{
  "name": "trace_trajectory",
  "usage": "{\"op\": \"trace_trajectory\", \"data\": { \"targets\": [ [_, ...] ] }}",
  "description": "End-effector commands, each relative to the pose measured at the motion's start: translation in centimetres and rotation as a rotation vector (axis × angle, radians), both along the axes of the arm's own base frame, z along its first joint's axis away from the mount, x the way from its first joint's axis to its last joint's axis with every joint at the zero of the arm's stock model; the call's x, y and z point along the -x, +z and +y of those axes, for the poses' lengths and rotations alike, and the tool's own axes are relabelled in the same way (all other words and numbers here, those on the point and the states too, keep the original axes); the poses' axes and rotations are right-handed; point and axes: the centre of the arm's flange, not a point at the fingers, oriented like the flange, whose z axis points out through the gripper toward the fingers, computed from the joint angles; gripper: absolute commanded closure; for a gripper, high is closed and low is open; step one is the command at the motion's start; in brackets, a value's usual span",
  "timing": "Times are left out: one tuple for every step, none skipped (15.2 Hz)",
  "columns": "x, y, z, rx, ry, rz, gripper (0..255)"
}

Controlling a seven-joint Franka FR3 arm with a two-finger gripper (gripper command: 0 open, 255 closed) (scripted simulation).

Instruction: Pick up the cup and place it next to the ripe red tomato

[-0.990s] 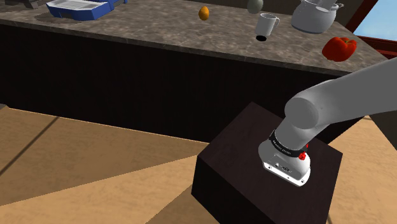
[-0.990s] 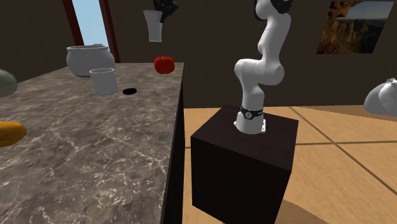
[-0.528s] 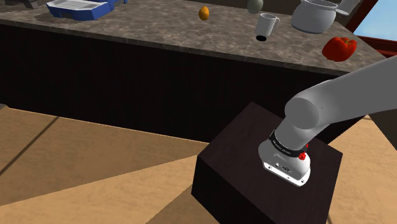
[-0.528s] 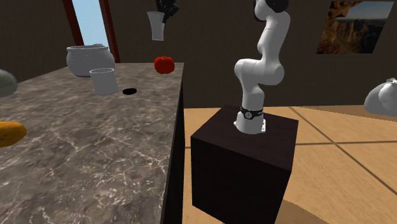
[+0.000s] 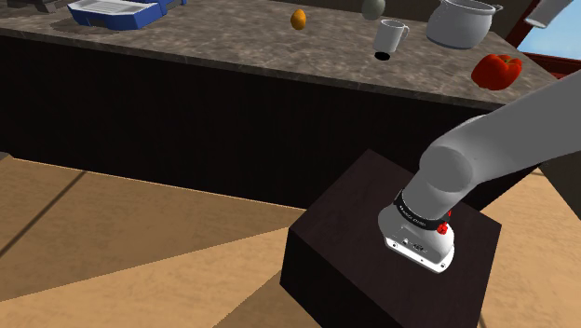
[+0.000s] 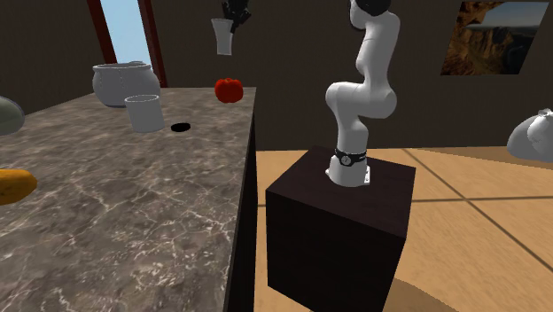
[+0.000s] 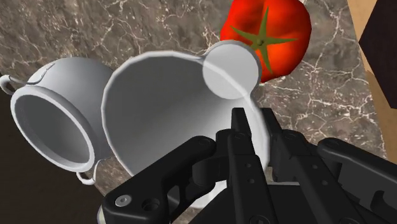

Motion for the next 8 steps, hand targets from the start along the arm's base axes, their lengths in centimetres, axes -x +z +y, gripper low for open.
{"op": "trace_trajectory", "data": {
  "targets": [
    [2.0,0.1,-1.3,0.002,0.001,0.001,255],
    [3.1,0.1,-2.0,0.002,0.001,0.001,255],
    [4.2,0.1,-2.7,0.002,0.001,0.001,255],
    [5.3,0.1,-3.5,0.002,0.001,0.001,255],
    [6.4,0.1,-4.2,0.002,0.001,0.001,255],
    [7.5,0.1,-4.9,0.002,0.001,0.001,255],
    [8.6,0.1,-5.6,0.002,0.001,0.001,255],
    [9.7,0.1,-6.3,0.002,0.001,0.001,255]
  ]
}}
